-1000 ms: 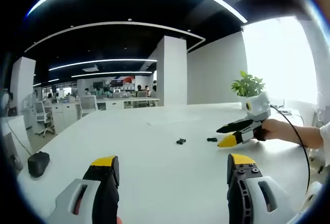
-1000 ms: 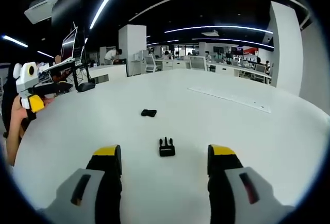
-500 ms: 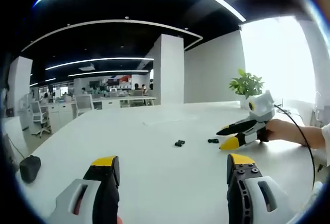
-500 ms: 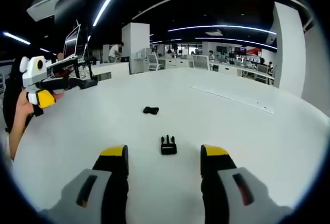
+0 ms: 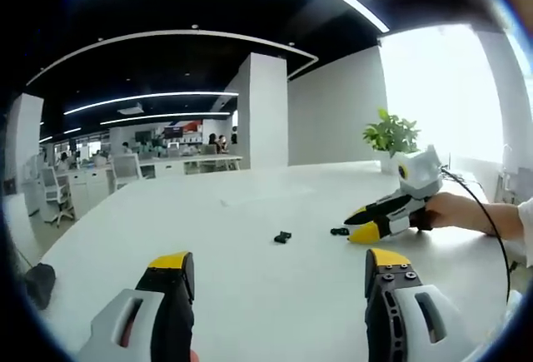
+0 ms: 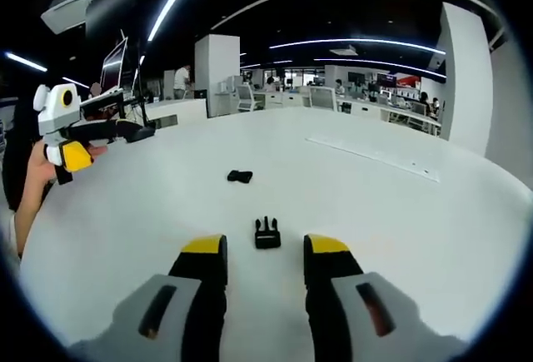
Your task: Snap the two parts of the plastic buckle together until the buckle closes and remains connected.
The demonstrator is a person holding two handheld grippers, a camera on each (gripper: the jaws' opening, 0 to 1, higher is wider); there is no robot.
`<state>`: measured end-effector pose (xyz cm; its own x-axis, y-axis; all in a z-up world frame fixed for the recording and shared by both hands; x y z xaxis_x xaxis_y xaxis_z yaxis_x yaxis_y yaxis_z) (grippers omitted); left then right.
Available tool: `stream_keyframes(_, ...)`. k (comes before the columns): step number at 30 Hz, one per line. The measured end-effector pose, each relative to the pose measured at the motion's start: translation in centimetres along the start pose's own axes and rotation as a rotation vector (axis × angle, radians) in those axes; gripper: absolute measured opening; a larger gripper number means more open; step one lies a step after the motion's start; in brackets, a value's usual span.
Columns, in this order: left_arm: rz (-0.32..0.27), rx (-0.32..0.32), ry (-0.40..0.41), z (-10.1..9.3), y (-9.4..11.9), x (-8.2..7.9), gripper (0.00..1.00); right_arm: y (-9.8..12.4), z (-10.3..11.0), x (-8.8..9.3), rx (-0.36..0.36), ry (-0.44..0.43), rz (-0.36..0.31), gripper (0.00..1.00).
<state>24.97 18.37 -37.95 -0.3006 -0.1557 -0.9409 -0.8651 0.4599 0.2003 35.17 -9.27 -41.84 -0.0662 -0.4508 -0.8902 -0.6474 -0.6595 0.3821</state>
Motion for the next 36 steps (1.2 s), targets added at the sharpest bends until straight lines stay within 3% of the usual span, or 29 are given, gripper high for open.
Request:
stream_keyframes(17,0.007,-0.025,0.013,0.6,-1.3,-0.6,0.81,0.0,0.0,0.0,-0.01,-0.009,0.007,0.29)
stream_keyframes(36,0.042,-0.01,-0.004,0.4,-3.9,-1.2,0.8,-0.1,0.1,-0.1,0.006,0.003,0.014,0.23)
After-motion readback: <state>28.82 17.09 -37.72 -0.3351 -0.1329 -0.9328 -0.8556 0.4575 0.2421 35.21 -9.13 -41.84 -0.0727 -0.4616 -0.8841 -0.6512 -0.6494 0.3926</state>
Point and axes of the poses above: the point that each gripper's makers call its tool centre point, and the gripper's own axes: y roughly backward along the fingers, z roughly to its left, x roughly out of its underside, the point moved 9 cm from there along y, roughly backward along the fingers, and after that the axes turned 13 degrees about y, right-handed, at the moved point
